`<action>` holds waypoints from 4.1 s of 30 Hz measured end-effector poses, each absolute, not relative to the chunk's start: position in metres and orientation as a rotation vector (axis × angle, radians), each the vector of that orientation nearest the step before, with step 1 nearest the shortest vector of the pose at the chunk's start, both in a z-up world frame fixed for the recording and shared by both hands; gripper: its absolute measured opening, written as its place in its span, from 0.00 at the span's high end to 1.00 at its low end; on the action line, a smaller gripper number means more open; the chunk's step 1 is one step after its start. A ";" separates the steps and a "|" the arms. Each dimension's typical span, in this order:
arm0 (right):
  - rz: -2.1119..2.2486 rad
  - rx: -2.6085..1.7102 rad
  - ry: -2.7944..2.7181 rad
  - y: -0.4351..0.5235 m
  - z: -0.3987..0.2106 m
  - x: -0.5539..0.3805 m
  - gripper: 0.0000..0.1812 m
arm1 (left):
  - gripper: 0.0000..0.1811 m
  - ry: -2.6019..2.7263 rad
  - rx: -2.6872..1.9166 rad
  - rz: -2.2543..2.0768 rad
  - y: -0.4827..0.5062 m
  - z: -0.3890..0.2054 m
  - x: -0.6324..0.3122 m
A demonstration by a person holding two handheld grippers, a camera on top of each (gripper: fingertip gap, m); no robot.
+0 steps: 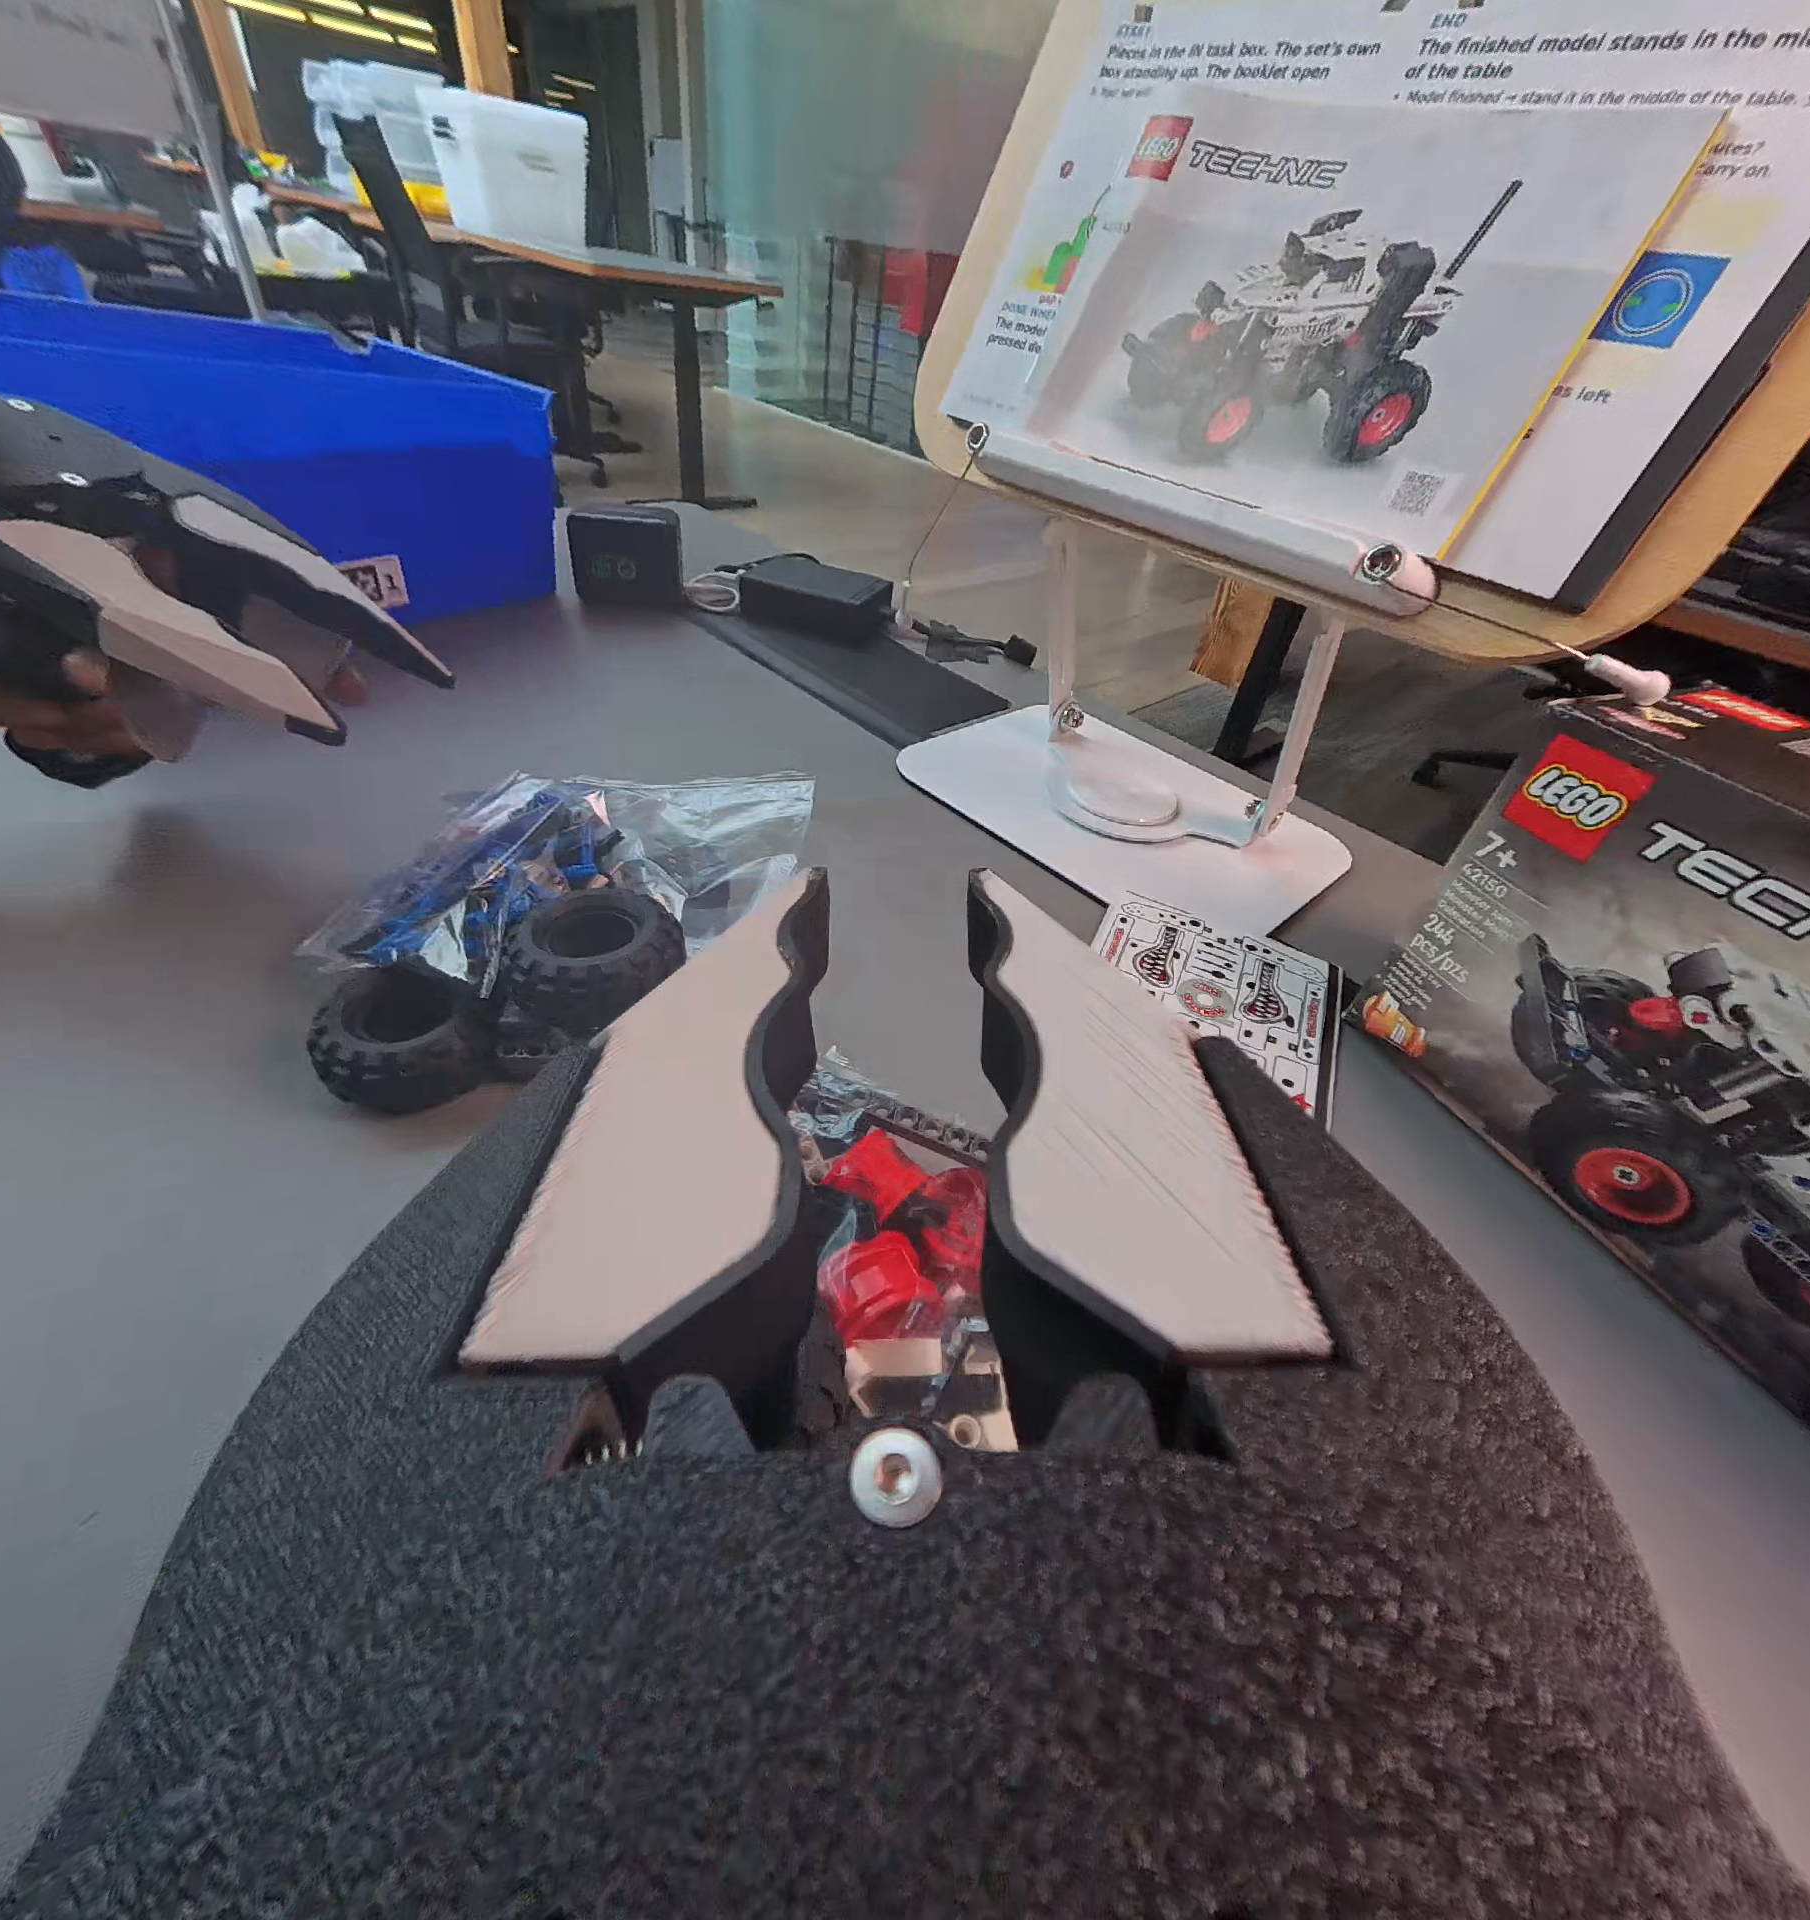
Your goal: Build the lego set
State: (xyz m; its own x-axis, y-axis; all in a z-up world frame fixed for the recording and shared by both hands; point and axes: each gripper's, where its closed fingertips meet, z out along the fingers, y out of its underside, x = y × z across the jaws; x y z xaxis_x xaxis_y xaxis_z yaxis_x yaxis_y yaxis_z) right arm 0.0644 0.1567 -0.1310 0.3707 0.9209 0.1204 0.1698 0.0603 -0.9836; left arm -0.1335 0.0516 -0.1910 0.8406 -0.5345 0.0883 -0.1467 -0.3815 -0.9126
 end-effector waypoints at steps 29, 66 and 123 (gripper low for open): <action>0.719 -1.404 -1.147 0.148 -0.155 0.052 0.93 | 1.00 0.511 -1.753 -0.306 0.056 -0.169 -0.137; 0.759 -1.336 -1.231 0.127 -0.158 0.040 0.95 | 0.65 1.096 -2.248 -0.521 -0.025 -0.263 -0.114; 1.506 -1.004 -1.772 -0.063 -0.152 0.020 1.00 | 1.00 0.888 -1.548 -1.245 -0.084 -0.136 -0.050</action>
State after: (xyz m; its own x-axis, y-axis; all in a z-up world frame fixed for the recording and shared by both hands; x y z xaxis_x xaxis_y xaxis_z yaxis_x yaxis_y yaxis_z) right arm 0.0201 -0.0630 -0.1523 -0.5347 0.8446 -0.0290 0.1649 0.0706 -0.9838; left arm -0.0504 -0.0838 -0.1360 0.2248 -0.9262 0.3027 0.0151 -0.3073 -0.9515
